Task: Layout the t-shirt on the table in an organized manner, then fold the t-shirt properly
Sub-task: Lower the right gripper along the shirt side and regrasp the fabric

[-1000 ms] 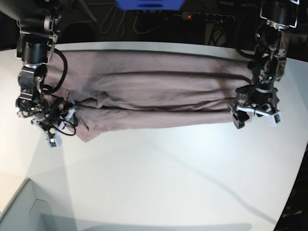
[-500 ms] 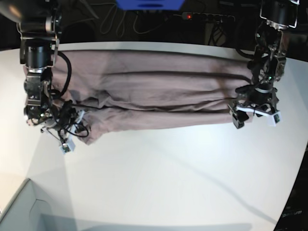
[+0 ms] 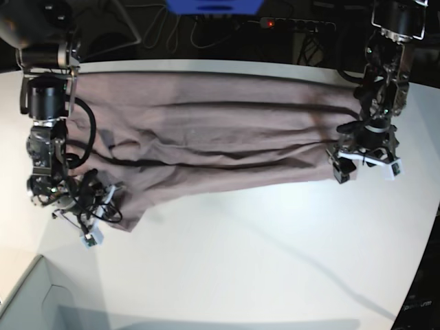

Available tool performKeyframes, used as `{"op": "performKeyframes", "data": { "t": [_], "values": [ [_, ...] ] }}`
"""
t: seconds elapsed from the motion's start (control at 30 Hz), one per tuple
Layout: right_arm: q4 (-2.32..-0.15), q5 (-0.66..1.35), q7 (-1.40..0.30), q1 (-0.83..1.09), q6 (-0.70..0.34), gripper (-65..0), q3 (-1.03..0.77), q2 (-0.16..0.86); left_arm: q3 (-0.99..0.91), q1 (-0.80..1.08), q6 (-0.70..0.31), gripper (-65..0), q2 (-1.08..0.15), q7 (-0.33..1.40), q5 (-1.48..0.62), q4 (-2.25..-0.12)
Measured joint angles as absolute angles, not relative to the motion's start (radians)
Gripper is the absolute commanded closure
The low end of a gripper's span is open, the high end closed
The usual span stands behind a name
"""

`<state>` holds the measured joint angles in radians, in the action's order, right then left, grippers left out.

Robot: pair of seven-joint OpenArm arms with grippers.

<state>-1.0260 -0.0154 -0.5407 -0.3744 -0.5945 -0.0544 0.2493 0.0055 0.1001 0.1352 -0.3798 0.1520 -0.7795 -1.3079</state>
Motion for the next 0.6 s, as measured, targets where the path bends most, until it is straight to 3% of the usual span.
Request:
{"op": "performKeyframes", "data": {
  "t": [0.2,0.33,0.43,0.6],
  "values": [
    [-1.022,-0.007,-0.538,-0.39,-0.595,-26.7,0.105,0.247,0.006,0.105,0.135,-52.4,-0.38,0.151,-0.78,-1.308],
    [-1.023,-0.01,-0.538,-0.39,-0.595,-38.0,0.102,0.247,0.006,0.105,0.135,-52.4,-0.38,0.152,-0.78,-1.308],
    [-1.023,-0.014,-0.541,-0.402,-0.586,-42.3,0.065,0.25,0.006,0.105,0.135,-52.4,-0.379,0.152,-0.78,-1.308],
    [-1.029,-0.01,-0.532,-0.411,-0.529,-43.1,0.05,0.306,0.006,0.105,0.135,-52.4,-0.38,0.152,-0.78,-1.308]
  ]
}}
